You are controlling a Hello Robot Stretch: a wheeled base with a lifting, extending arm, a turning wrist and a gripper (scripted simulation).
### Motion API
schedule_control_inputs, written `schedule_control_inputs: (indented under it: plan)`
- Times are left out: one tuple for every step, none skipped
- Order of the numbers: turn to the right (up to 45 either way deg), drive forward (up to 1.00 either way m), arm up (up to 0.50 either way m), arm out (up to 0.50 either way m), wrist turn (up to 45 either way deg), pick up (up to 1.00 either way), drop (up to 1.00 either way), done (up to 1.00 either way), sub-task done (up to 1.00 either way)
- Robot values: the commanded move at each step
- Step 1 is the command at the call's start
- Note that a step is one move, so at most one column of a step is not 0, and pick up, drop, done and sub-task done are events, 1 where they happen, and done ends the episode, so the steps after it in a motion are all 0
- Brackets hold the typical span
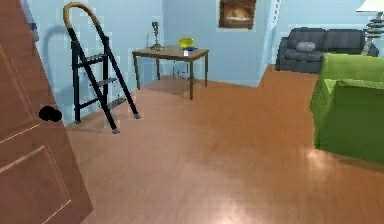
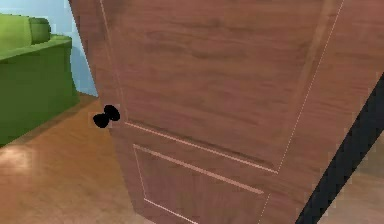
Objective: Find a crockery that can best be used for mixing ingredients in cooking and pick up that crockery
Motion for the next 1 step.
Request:
schedule_control_inputs:
  plan:
    - [3.0,0.0,0.0,0.0,0.0,0.0,0.0,0.0,0.0]
